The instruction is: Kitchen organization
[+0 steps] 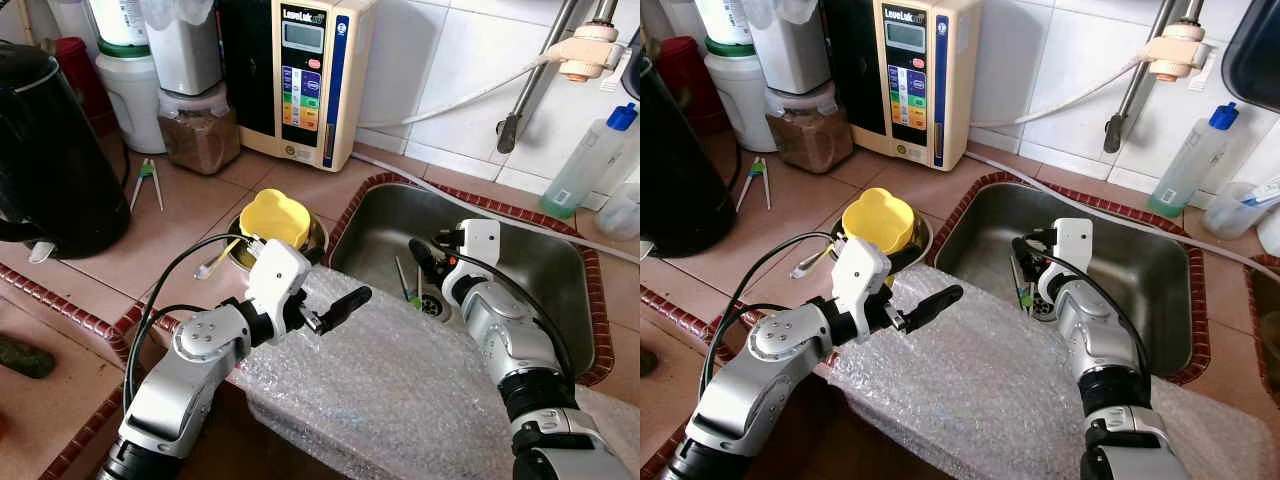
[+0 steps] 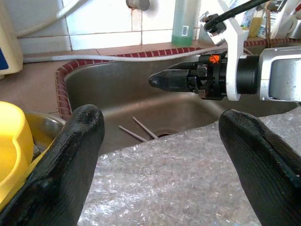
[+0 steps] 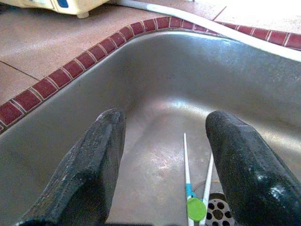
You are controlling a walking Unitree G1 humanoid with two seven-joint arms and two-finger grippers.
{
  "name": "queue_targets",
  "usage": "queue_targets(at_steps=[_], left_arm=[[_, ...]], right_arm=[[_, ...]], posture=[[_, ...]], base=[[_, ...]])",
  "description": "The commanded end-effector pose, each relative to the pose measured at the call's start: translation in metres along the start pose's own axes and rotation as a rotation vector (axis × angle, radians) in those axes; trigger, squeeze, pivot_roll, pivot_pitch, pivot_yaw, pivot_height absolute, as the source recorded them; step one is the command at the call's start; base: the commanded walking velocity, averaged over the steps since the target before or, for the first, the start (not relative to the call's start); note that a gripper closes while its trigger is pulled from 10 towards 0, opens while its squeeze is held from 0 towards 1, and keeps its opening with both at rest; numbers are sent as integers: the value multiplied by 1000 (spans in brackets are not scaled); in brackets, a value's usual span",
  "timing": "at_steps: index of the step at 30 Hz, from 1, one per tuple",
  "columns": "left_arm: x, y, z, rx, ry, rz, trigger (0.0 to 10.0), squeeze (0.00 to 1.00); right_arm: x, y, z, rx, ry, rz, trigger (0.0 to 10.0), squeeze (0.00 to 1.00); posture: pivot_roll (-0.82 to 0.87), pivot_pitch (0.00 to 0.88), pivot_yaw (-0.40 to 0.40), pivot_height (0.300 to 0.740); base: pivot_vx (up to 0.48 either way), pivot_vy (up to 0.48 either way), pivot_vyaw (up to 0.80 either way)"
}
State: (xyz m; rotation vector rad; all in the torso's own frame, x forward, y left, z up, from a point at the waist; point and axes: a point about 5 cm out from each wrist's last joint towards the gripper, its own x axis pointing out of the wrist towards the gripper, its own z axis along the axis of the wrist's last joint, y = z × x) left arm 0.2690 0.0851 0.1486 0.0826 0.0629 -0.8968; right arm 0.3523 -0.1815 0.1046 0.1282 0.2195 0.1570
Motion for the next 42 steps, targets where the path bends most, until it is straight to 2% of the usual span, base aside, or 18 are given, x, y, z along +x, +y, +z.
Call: queue_targets(at_steps=[1,32,34,36,42], left_arm=[[0,-2,2,14,2,-7,10000,1000],[0,-2,2,14,2,-7,10000,1000],[5,-10,1,5,-9,-5,10000,1000],[7,-14,1,0,-14,-2,10000,1000],[8,-12,2,4,-18,5,10000,1000]], right_arm=[[0,1,5,-14,-12,6,10000,0],[0,1,5,-14,-12,6,10000,0],[-2,13,7,52,-35,66,10000,0],[-2,18,7,80,-47,93,10000,0],[-1,16,9,81,-43,76,10000,0]], posture=[[57,0,-36,740],[57,0,-36,740],[57,0,-38,740],[55,0,-37,740],[55,0,-37,740]], base=[[0,0,0],[0,0,0],[0,0,0],[0,0,0],[0,0,0]])
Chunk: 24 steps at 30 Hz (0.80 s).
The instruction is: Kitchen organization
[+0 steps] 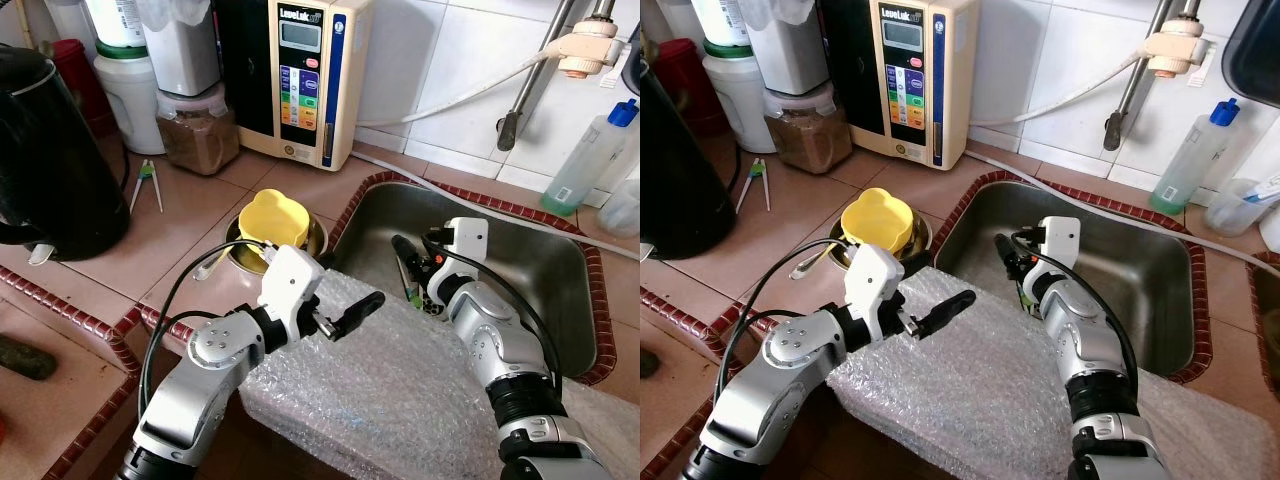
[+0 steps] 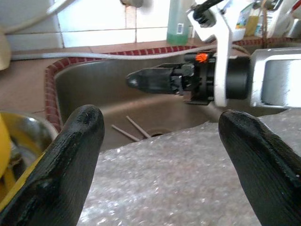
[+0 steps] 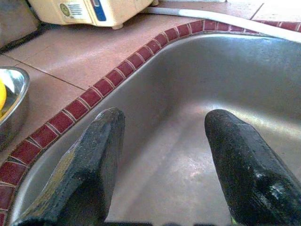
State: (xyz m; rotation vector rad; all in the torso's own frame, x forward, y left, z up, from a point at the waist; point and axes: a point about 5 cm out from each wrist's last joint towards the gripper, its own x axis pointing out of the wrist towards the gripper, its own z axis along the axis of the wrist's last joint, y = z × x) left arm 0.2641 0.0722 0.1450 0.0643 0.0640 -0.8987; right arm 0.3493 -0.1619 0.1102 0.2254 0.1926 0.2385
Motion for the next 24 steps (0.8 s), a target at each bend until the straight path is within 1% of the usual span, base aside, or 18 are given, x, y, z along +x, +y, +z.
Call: queue_targets(at_steps=[1,2,4,5,10,11,12,13,14,15,16,17,19,20,21,22,23,24], left_arm=[[0,1,6,32,-30,26,10000,1000],[0,1,6,32,-30,26,10000,1000],[1,12,16,43,-96,124,10000,1000],[1,17,20,46,-114,156,10000,1000],[1,25,25,50,-142,205,10000,1000],[0,32,30,59,-163,252,10000,1000],[0,35,33,63,-175,276,10000,1000],[-1,39,35,61,-190,302,10000,1000],[-2,44,38,50,-212,352,10000,1000],[-5,57,41,17,-243,446,10000,1000],[-7,63,43,12,-249,485,10000,1000],[-8,72,43,19,-238,533,10000,1000],[-8,75,43,24,-228,548,10000,1000],[-8,79,42,27,-216,567,10000,796],[-8,82,41,28,-208,579,10000,286],[-7,85,41,16,-199,589,10000,102],[-7,85,41,16,-199,589,10000,102],[-5,90,40,3,-191,608,10000,0]], right_arm=[[-1,-5,8,-17,-24,-23,10000,0],[-1,-5,8,-17,-24,-23,10000,0],[-2,-3,11,-39,-37,-10,10000,0],[-3,-1,12,-32,-47,5,10000,0],[-4,5,14,-24,-64,44,10000,0],[-5,9,16,-49,-76,79,10000,0],[-6,12,17,-62,-83,99,10000,0],[-6,14,18,-70,-87,109,10000,0],[-6,15,19,-74,-99,111,10000,0],[-7,18,23,-90,-129,122,10000,0],[-8,21,24,-94,-144,133,10000,0],[-9,27,27,-81,-170,165,10000,0],[-10,30,29,-70,-182,182,10000,0],[-11,35,33,-82,-204,200,10000,0],[-12,38,36,-93,-218,210,10000,0],[-13,45,42,-124,-246,220,10000,0],[-13,45,42,-124,-246,220,10000,0],[-17,58,47,-168,-280,257,10000,0]], posture=[[53,0,-37,740],[53,0,-37,740],[53,0,-37,740],[54,0,-38,740],[54,0,-39,740],[51,0,-37,740],[51,0,-37,740],[47,0,-35,740],[47,0,-35,740],[46,0,-33,740],[44,0,-30,740],[43,0,-30,740],[45,0,-30,740],[45,0,-29,740],[45,0,-29,740],[40,0,-25,740],[40,0,-25,740],[34,0,-19,740]], base=[[0,0,0],[0,0,0],[0,0,0],[0,0,0],[0,0,0],[0,0,0],[0,0,0],[0,0,0],[0,0,0],[0,0,0],[0,0,0],[0,0,0],[0,0,0],[0,0,0],[0,0,0],[0,0,0],[0,0,0],[0,0,0]])
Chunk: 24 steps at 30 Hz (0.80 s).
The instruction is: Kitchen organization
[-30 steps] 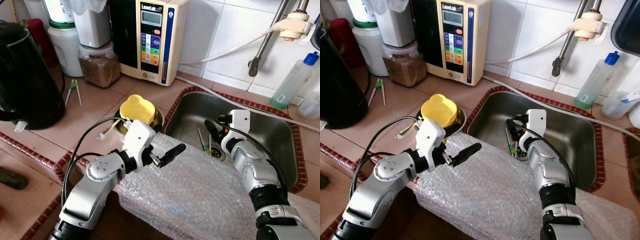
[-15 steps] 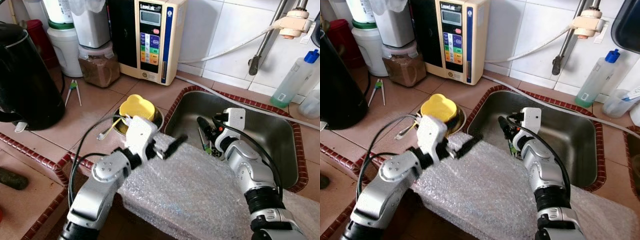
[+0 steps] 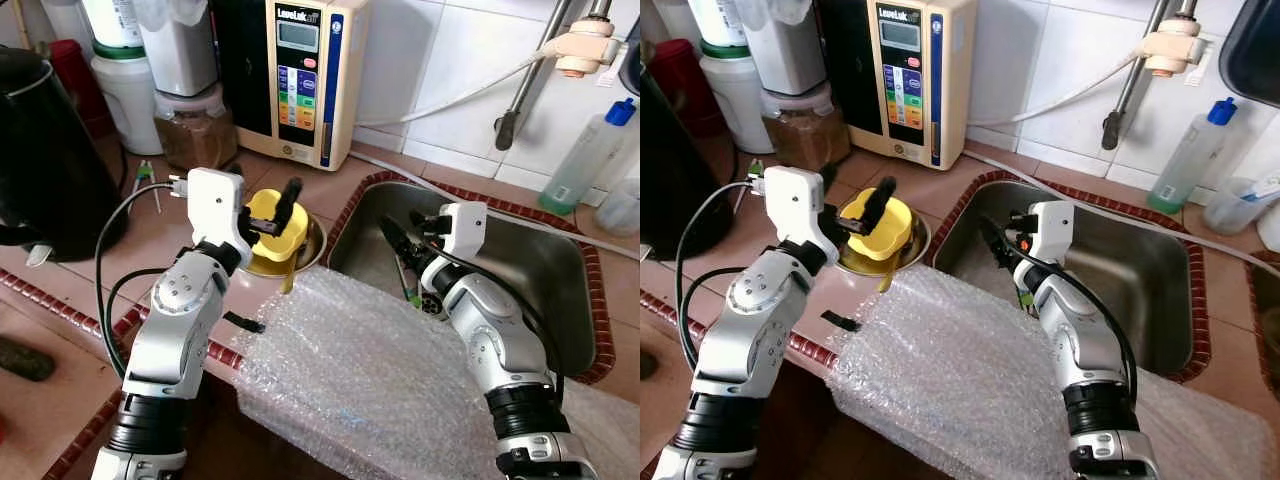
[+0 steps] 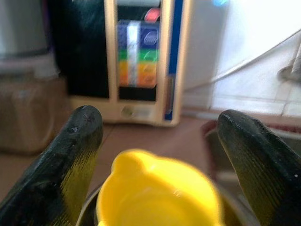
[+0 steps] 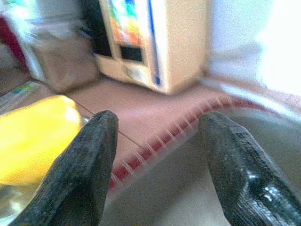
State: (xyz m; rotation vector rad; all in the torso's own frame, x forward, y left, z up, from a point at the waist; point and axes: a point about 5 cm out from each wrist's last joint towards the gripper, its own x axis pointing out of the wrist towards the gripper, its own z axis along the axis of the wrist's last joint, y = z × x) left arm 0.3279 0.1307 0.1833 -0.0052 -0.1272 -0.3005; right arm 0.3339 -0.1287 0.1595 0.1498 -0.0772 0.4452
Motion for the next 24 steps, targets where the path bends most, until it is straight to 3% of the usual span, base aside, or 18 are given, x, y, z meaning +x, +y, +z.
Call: queue_targets(at_steps=[1,12,20,21,23,24], left_arm=[[10,2,0,0,27,35,10000,0],[21,15,-20,-23,152,153,10000,0],[29,18,-30,-53,246,162,10000,0],[29,19,-32,-87,264,165,10000,0],[31,21,-32,-92,268,171,9451,0],[31,21,-31,-85,270,169,7451,0]], right_arm=[[-1,21,14,-57,-60,99,10000,0],[-29,52,9,84,13,372,10000,0],[-38,59,10,110,36,425,10000,0],[-38,60,9,112,42,428,10000,0],[-38,62,8,107,51,438,10000,0],[-39,63,8,106,54,443,10000,0]], posture=[[31,0,-16,740],[3,3,2,740],[5,13,2,740],[5,15,3,740],[7,16,3,740],[7,16,3,740]], base=[[0,0,0],[0,0,0],[0,0,0],[0,0,0],[0,0,0],[0,0,0]])
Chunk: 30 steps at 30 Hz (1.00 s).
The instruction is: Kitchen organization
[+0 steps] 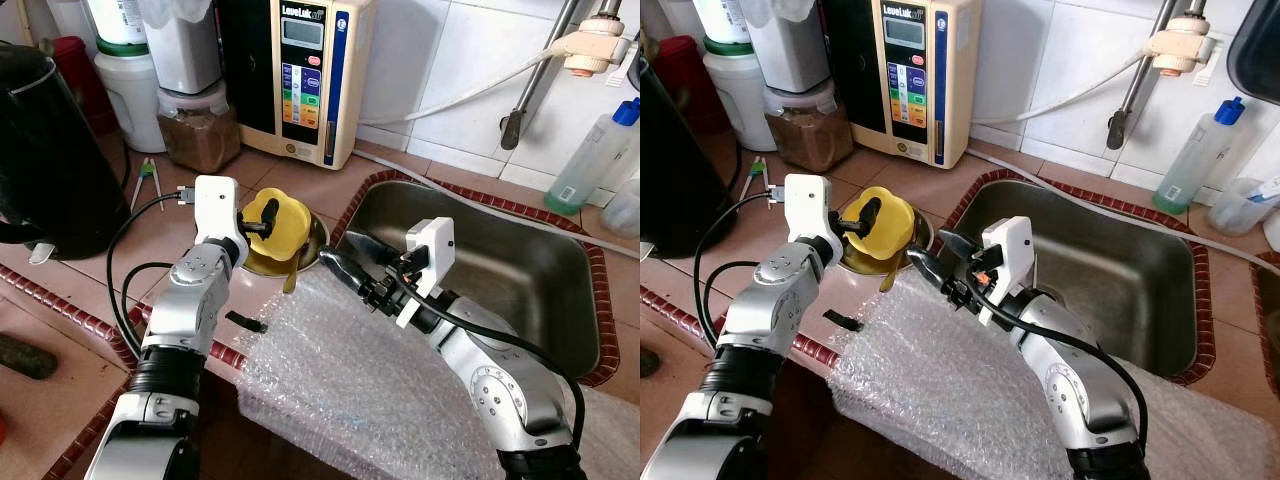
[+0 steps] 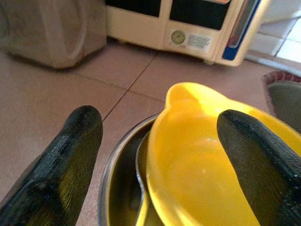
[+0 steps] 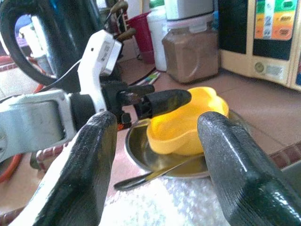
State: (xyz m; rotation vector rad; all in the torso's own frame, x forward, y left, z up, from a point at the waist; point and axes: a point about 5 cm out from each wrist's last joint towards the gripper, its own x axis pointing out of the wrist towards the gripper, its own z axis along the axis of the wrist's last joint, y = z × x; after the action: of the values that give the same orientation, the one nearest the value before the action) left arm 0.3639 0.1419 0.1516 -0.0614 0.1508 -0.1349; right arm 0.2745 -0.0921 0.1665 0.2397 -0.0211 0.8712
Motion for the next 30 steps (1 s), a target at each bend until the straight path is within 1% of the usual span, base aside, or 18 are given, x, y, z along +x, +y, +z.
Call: queue_targets(at_steps=[1,2,3,4,5,6,9,13,16,19,27,30], left_arm=[[3,0,5,8,6,-2,7059,0],[4,1,5,8,16,0,3961,0],[4,1,4,8,23,1,3961,0],[5,3,2,20,49,-8,235,0],[5,3,1,24,55,-11,235,0],[5,5,-1,1,73,-5,0,0],[6,5,-3,-24,97,-22,0,0],[6,5,-2,18,114,-42,0,0],[6,6,-2,71,116,-43,0,0],[6,7,-2,90,132,-54,0,0],[5,13,-1,121,143,-73,0,0],[3,19,-1,103,133,-58,0,0]], right_arm=[[0,5,4,-14,0,29,10000,0],[-1,6,3,-14,6,35,10000,0],[-1,7,3,-15,10,39,10000,0],[-2,10,2,-3,21,66,10000,0],[-2,11,2,1,24,73,10000,0],[-3,12,1,7,33,91,10000,0],[-4,15,0,5,50,114,10000,0],[-6,14,-3,-3,73,112,10000,0],[-6,14,-4,-4,79,116,10000,0],[-6,14,-5,-8,87,117,10000,0],[-7,11,-7,-17,103,118,10000,0],[-8,13,-9,-11,115,142,10000,0]], posture=[[8,16,3,740],[8,16,3,740],[8,16,3,740],[7,15,4,740],[7,15,4,740],[7,16,4,740],[6,14,5,740],[7,12,6,740],[8,12,7,740],[9,7,7,740],[13,1,0,740],[10,0,2,740]], base=[[0,0,0],[0,0,0],[0,0,0],[0,0,0],[0,0,0],[0,0,0],[0,0,0],[0,0,0],[0,0,0],[0,0,0],[0,0,0],[0,0,0]])
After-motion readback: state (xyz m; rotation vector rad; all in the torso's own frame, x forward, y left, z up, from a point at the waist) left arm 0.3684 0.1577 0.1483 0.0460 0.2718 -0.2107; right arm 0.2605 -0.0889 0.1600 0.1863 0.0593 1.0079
